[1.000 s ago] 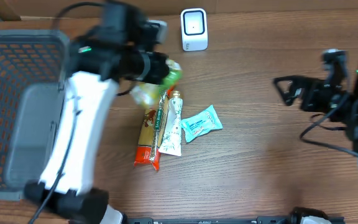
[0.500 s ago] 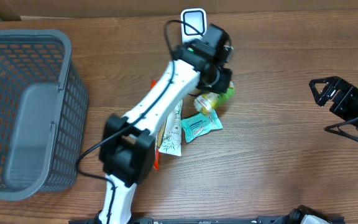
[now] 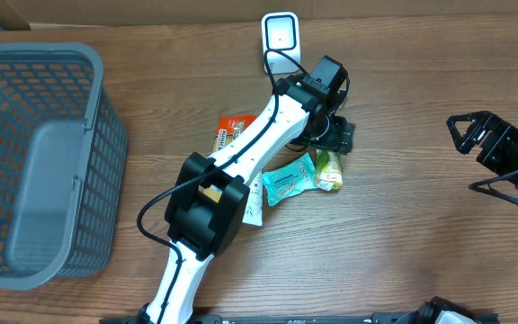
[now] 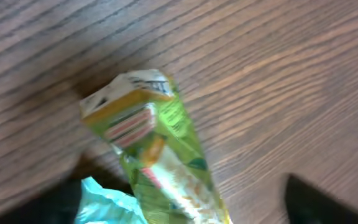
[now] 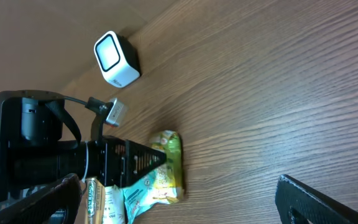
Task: Scan the item barcode
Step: 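Lift the green tea pouch out and set it right of the wipes, then withdraw the left gripper to the basket edge and hold it there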
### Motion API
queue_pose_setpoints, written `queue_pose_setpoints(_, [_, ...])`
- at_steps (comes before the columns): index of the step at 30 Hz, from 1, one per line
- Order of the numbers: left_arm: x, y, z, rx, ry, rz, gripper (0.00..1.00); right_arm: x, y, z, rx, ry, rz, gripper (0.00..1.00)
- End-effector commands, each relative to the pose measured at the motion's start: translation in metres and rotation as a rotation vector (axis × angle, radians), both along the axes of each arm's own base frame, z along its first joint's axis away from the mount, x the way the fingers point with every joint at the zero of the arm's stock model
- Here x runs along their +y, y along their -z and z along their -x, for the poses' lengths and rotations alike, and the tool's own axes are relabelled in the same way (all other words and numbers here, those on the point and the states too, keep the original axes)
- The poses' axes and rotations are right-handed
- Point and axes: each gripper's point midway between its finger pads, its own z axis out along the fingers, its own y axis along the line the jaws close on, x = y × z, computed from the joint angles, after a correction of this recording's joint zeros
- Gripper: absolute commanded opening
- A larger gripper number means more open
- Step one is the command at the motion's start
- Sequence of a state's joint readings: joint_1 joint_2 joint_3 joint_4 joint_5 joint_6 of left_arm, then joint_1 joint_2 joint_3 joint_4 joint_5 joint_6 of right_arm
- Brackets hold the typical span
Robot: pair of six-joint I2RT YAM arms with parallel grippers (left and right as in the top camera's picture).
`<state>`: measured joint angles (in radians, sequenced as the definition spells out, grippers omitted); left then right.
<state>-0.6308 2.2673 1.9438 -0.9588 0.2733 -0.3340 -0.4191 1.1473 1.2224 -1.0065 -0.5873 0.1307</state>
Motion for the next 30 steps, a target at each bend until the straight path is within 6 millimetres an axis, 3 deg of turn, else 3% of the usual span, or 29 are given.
queue_pose_setpoints(1, [-0.003, -0.033, -0.01, -0.047, 0.041, 0.04, 1.0, 0.001, -0.013, 0.0, -0.035, -0.004, 0.008, 1.0])
queue_pose_setpoints(5, [0.008, -0.071, -0.021, -0.105, 0.035, 0.025, 1.0, 0.001, -0.012, 0.0, -0.034, -0.004, 0.008, 1.0])
queue_pose_setpoints(8, [0.021, -0.111, -0.03, -0.177, 0.033, 0.017, 1.0, 0.001, -0.012, 0.0, -0.033, -0.004, 0.007, 1.0])
queue_pose_setpoints(14, [0.066, -0.202, -0.033, -0.336, -0.035, -0.003, 1.0, 0.001, -0.012, 0.001, -0.029, -0.004, 0.005, 1.0])
queue_pose_setpoints(18, [0.101, -0.251, -0.019, -0.407, -0.085, -0.004, 0.99, 0.001, -0.012, 0.001, -0.029, -0.005, 0.005, 1.0])
queue_pose_setpoints(23, [0.151, -0.285, 0.005, -0.42, -0.167, -0.014, 1.0, 0.002, -0.012, 0.001, -0.029, -0.006, 0.004, 1.0])
queue_pose_setpoints(30, [0.223, -0.312, 0.036, -0.429, -0.317, -0.089, 0.99, 0.006, -0.014, 0.001, -0.037, -0.024, -0.013, 1.0])
